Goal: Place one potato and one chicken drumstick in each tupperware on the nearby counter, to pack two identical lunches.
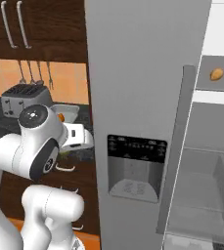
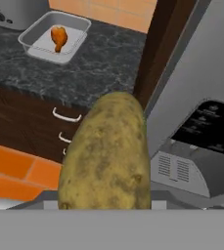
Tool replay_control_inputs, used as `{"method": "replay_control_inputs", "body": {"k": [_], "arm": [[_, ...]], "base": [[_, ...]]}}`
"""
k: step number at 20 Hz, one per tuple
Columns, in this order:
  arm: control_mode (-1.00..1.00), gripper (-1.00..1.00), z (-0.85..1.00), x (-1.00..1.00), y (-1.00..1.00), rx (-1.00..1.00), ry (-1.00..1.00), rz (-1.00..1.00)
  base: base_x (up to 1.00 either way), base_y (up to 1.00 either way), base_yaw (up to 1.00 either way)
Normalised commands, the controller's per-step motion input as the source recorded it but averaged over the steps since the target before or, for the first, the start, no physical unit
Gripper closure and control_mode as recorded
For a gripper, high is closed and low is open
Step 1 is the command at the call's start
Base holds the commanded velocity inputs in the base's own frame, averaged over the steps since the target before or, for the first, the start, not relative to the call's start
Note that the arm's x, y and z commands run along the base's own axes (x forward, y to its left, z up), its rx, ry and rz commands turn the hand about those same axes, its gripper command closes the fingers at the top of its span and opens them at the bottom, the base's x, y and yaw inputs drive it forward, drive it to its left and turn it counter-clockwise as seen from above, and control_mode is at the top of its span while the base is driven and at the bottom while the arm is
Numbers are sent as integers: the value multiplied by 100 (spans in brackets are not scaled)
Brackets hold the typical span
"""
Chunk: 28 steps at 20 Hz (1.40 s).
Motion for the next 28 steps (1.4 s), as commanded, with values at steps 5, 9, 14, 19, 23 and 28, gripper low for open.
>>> {"method": "replay_control_inputs", "body": {"k": [5,9,14,19,23,28], "arm": [[100,100,0,0,0,0,0,0],[100,100,0,0,0,0,0,0],[100,100,0,0,0,0,0,0],[-100,100,-31,42,3,-3,3,-2],[-100,100,-50,46,0,0,3,0],[-100,100,-61,55,-16,6,7,-1]], "base": [[59,100,0],[69,100,0],[76,56,-1],[11,4,-1],[0,0,0],[0,0,0]]}}
